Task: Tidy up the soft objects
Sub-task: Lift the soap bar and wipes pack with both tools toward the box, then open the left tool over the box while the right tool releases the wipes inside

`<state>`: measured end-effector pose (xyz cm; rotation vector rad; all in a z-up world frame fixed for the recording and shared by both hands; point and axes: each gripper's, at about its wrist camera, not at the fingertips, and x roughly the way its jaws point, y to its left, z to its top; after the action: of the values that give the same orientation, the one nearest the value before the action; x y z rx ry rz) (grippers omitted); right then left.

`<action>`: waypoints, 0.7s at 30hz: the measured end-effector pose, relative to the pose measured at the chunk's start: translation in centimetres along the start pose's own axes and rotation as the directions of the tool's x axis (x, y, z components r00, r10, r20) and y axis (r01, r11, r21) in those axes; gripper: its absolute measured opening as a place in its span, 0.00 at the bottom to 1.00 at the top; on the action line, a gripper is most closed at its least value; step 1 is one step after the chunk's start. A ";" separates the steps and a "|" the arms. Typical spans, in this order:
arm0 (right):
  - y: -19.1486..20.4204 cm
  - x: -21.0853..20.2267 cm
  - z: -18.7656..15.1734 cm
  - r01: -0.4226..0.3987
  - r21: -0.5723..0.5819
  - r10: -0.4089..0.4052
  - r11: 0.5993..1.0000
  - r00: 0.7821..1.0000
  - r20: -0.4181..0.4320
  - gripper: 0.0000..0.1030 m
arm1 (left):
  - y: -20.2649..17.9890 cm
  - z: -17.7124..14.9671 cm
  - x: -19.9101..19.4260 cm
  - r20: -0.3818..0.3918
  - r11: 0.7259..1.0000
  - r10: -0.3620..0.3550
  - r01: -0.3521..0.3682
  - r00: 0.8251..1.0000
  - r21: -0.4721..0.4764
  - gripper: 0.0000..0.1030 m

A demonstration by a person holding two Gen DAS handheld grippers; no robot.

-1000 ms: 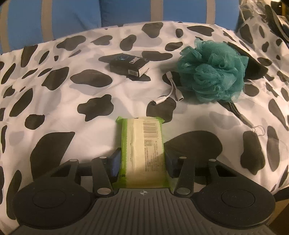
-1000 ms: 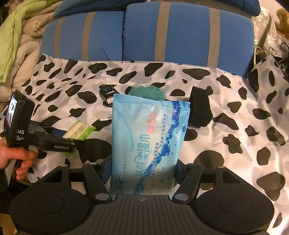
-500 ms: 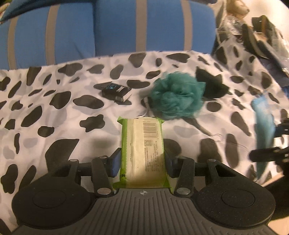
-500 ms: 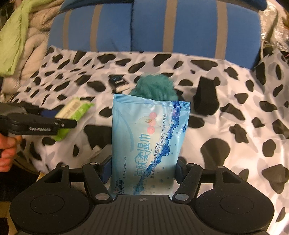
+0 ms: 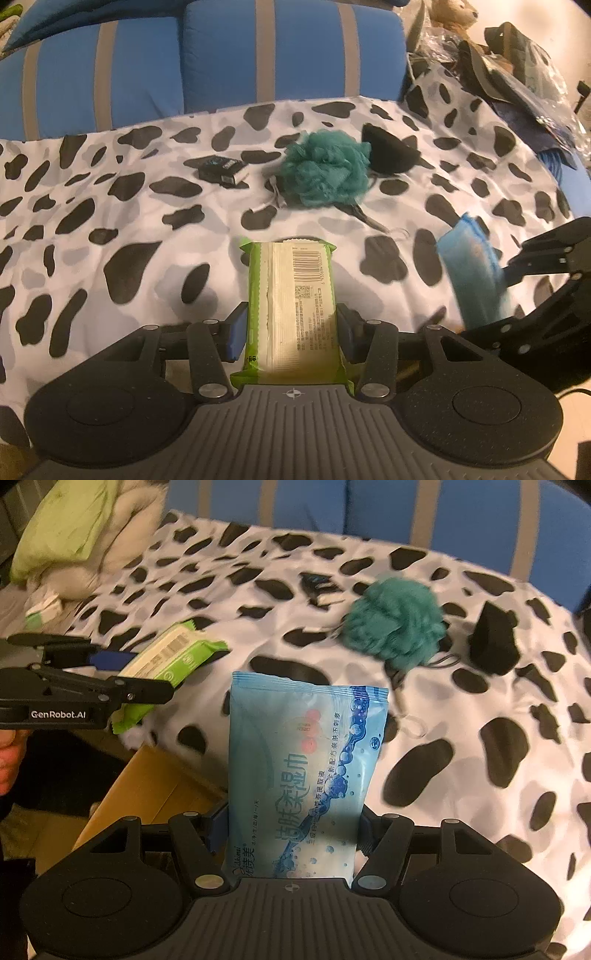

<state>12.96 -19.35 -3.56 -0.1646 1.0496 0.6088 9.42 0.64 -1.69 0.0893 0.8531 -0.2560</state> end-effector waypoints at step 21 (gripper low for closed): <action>4.2 3.4 -3.8 -0.103 -0.136 0.059 0.985 0.954 -0.293 0.66 | -2.7 -4.0 -0.1 -0.257 0.991 -0.109 0.126 0.960 0.051 0.46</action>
<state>8.95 -16.13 -7.72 -0.3513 1.2978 0.7543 5.73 -1.20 -4.23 0.1359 1.1065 -0.3908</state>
